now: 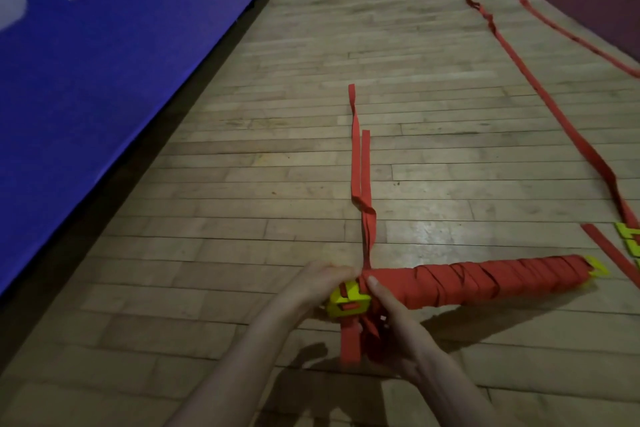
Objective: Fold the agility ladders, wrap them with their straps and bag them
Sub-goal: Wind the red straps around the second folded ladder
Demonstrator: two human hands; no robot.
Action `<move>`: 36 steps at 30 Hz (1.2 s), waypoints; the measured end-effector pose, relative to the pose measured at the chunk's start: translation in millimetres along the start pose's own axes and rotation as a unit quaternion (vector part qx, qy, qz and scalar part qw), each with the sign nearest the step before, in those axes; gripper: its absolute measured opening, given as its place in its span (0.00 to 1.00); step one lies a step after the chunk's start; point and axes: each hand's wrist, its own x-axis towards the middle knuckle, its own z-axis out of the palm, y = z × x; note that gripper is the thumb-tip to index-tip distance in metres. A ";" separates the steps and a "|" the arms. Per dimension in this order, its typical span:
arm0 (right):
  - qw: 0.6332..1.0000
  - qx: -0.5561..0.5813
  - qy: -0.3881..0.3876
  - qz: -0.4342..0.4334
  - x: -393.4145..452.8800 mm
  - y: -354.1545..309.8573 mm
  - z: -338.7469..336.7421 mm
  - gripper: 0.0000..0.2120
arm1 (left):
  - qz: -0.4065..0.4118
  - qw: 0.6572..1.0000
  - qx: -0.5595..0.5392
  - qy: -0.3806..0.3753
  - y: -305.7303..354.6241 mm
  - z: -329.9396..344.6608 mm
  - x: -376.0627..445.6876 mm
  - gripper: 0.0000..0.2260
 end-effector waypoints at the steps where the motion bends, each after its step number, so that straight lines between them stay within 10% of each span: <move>1: 1.000 -0.006 0.004 -0.008 0.6 -1.1 -0.9 0.23 | -0.044 0.998 -0.019 -0.033 1.5 -0.4 -0.5 0.11; 11: 0.984 -0.143 0.021 -0.106 -2.0 -9.2 -11.6 0.37 | -0.090 0.973 -0.211 -0.025 5.8 0.9 3.8 0.11; 26: 0.984 -0.164 0.064 -0.015 -5.8 -7.6 -12.8 0.28 | -0.123 0.959 -0.251 -0.057 -11.3 16.5 1.6 0.09; 32: 0.998 -0.044 0.034 -0.041 -2.6 -12.4 -9.4 0.20 | -0.077 0.903 -0.399 -0.139 -7.2 10.3 -3.8 0.10; 36: 0.996 -0.051 0.040 -0.058 1.3 -14.4 -11.7 0.18 | 0.038 0.987 -0.141 -0.063 -15.6 6.8 -3.9 0.29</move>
